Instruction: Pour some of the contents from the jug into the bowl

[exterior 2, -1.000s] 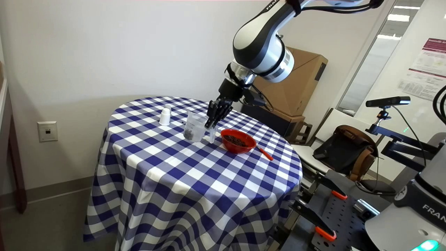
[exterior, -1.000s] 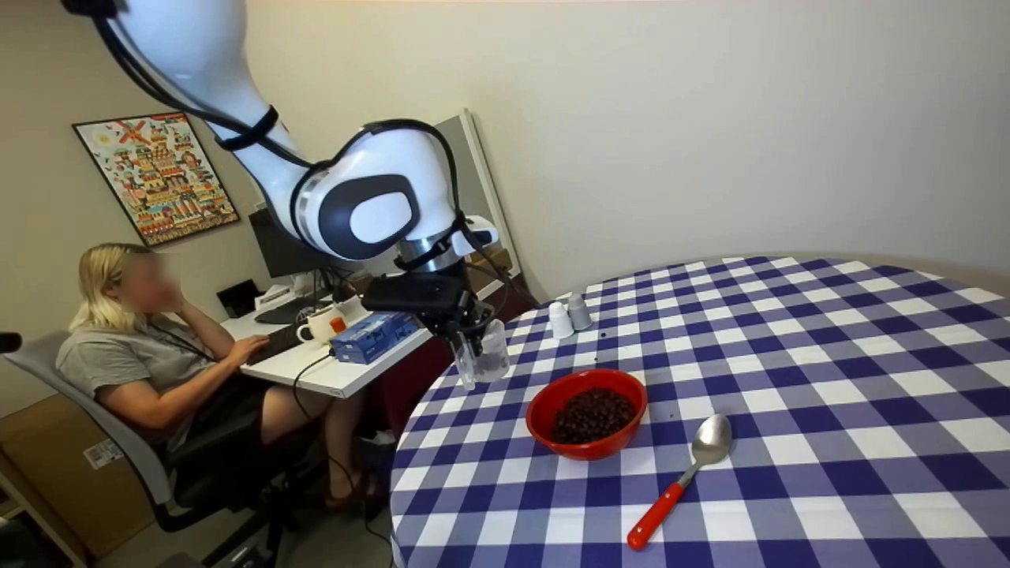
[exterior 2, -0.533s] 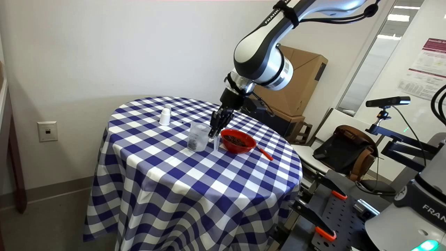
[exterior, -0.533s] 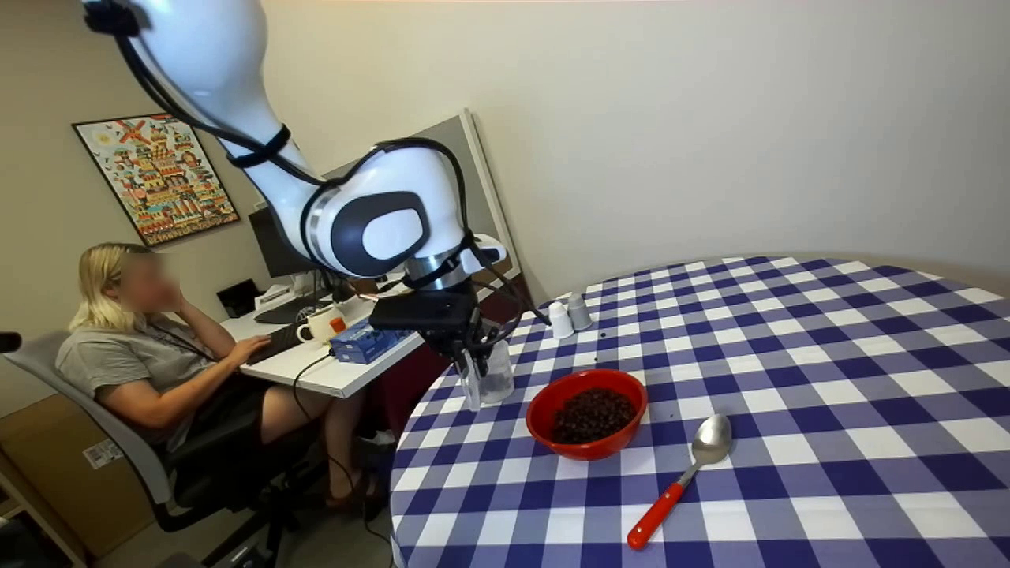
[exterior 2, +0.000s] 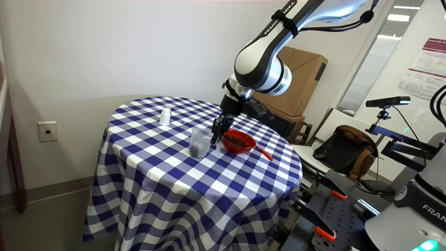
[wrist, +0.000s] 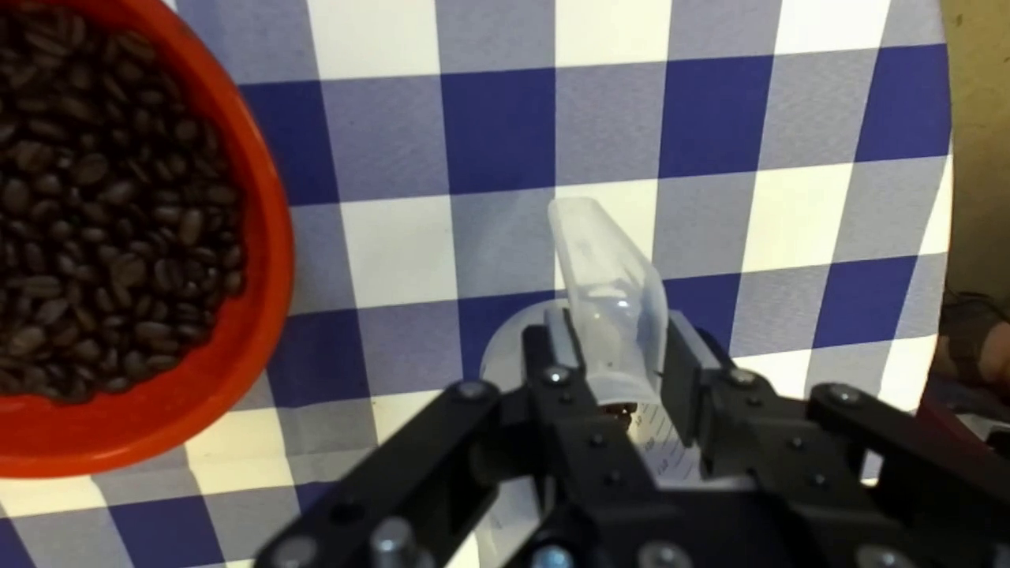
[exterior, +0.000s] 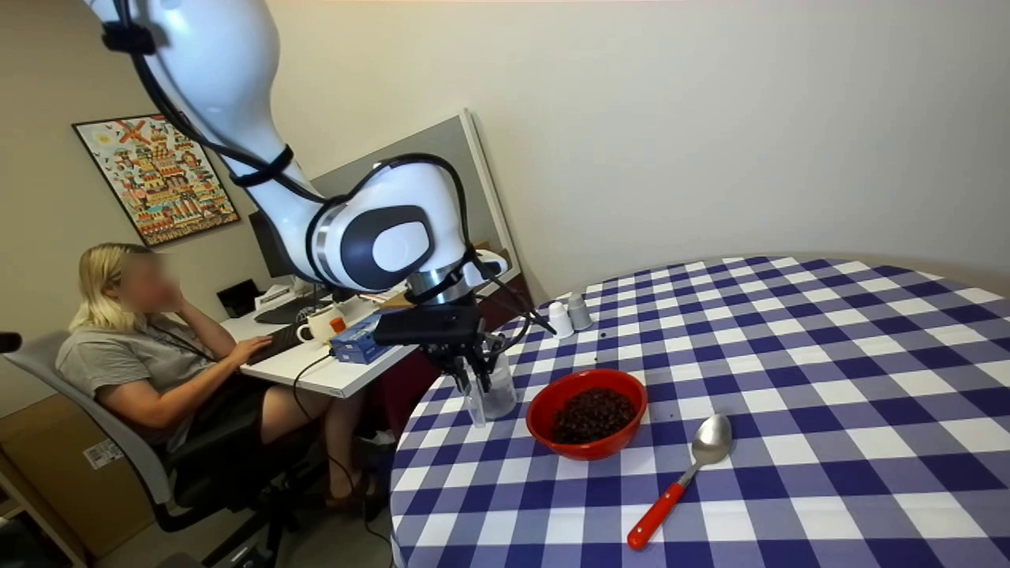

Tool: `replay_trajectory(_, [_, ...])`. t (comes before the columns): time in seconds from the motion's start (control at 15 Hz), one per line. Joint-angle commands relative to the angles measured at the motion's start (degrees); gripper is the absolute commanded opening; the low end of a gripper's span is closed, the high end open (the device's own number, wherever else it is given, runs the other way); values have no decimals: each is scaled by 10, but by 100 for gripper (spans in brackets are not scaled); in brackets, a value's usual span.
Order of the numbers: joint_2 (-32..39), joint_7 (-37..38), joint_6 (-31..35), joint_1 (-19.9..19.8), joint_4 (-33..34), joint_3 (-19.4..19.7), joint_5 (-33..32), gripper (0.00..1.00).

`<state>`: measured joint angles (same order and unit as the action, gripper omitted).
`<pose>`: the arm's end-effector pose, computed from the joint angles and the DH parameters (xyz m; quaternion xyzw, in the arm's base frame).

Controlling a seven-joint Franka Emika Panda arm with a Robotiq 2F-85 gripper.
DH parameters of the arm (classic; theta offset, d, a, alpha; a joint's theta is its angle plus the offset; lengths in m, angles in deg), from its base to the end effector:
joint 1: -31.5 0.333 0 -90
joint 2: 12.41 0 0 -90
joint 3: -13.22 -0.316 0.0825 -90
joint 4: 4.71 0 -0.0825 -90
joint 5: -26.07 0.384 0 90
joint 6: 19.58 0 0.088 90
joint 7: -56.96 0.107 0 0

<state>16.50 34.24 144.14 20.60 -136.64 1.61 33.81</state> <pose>0.5236 0.0054 0.1362 -0.9893 -0.1257 -0.0398 0.0626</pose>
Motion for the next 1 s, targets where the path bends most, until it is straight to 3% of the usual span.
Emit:
replay_trajectory(0.0, [2,26,-6,11,3,13,-18,58])
replay_trajectory(0.33, [-36,18,-40,-7,-10,1,-6,96])
replay_trajectory(0.4, [-58,17,-55,-8,-19,4,-7,99])
replay_trajectory(0.73, [-174,9,-100,-22,-53,31,13,100])
replay_trajectory(0.93, [-247,30,-147,-15,-66,84,-1,100])
